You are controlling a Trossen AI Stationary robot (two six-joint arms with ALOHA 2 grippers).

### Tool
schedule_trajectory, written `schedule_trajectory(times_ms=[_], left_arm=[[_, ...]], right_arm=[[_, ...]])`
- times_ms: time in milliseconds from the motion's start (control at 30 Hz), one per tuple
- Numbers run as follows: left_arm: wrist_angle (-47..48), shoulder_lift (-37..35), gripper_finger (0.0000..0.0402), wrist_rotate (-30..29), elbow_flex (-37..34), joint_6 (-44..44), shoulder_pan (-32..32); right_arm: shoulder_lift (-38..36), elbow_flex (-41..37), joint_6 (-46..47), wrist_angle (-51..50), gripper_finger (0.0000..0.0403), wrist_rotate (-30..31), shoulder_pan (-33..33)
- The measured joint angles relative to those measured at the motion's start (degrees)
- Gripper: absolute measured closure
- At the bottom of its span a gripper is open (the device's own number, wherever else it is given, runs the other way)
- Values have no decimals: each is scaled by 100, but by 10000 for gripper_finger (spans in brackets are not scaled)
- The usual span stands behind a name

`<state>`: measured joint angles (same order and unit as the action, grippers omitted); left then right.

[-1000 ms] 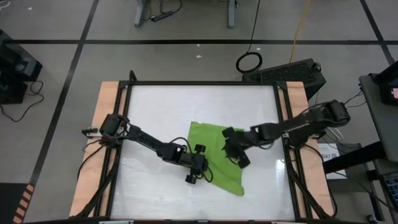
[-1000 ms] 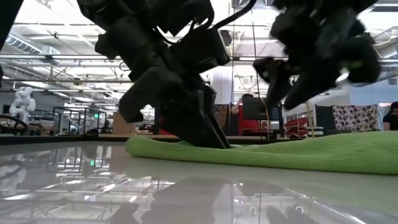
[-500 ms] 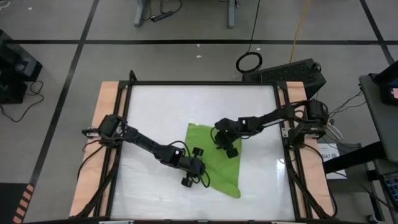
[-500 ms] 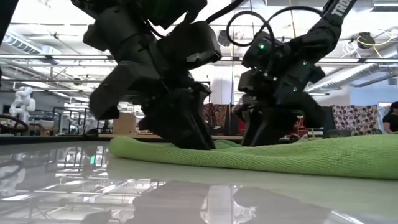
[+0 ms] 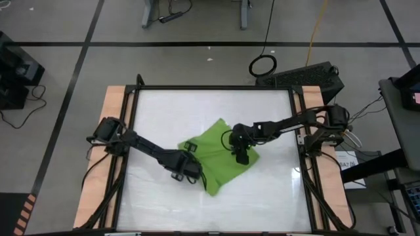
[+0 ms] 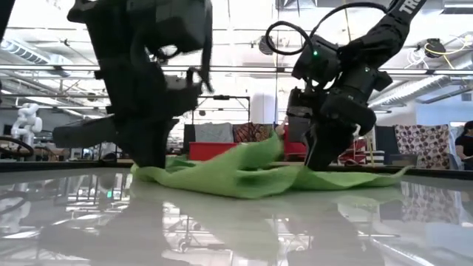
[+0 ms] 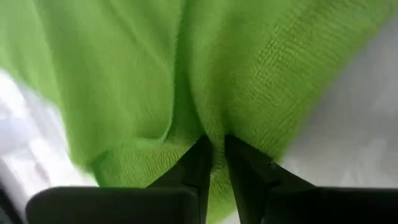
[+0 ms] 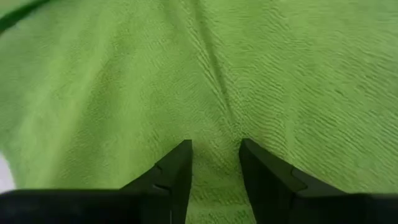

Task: Roll towel
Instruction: Roll the green microfiber cloth

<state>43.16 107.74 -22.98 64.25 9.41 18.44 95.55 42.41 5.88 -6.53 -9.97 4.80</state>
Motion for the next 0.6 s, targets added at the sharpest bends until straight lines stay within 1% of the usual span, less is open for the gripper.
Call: schedule_trajectory(times_ms=[100, 200, 300, 400, 500, 600], left_arm=[[108, 1, 345, -93, -7, 29, -104], [193, -110, 346, -368, -13, 214, -174], [227, -341, 346, -778, -13, 463, -161], [192, -700, 346, -1013, -13, 593, -109], [-81, -1126, 346, -998, -13, 592, -74], [-890, -1416, 346, -514, -42, 554, -51]], right_arm=[[-28, 0, 403, -55, 274, 27, -190], [-30, 0, 825, -51, 274, 133, -408], [-46, 0, 1115, -50, 274, 400, -611], [-157, -15, 1290, -163, 274, 574, -754], [-423, -32, 1260, -346, 274, 802, -828], [-768, -22, 925, -391, 274, 1277, -835]])
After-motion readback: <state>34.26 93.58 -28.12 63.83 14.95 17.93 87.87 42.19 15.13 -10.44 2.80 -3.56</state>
